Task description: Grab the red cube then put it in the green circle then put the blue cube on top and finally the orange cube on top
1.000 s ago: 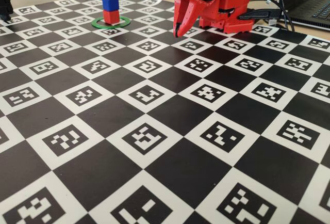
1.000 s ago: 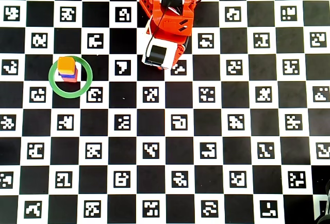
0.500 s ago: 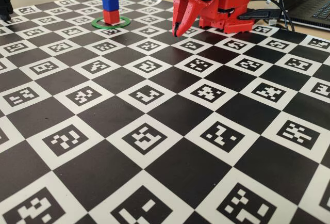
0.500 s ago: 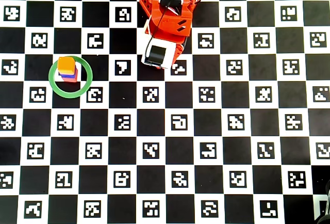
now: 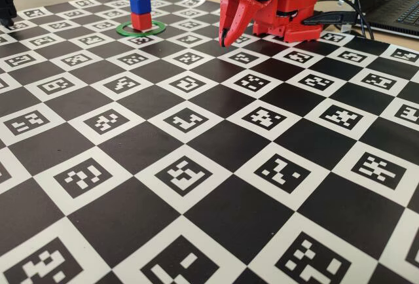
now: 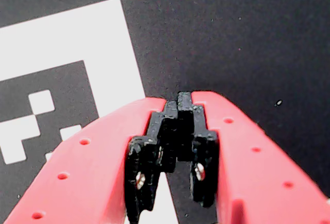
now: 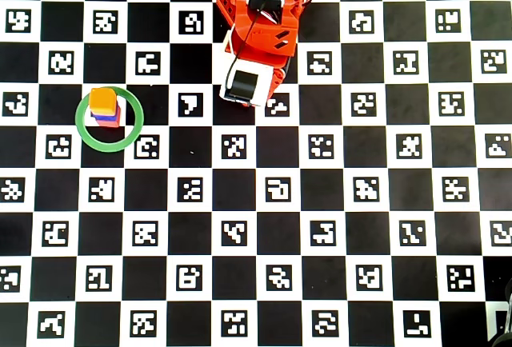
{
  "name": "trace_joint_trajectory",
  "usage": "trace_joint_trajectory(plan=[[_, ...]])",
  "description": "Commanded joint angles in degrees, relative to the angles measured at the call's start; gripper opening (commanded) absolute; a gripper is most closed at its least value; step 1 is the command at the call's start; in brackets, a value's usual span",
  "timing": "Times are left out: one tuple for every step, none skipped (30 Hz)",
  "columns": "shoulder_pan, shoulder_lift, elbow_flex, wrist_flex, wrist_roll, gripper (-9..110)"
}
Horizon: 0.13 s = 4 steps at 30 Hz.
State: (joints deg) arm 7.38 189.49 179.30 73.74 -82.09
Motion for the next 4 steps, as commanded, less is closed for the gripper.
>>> trace_joint_trajectory(plan=[[0.4,2.9,3.3,3.0,-0.3,-5],[0.4,2.9,3.3,3.0,-0.3,-5],[0.4,2.9,3.3,3.0,-0.3,-5],[0.4,2.9,3.3,3.0,-0.3,-5]])
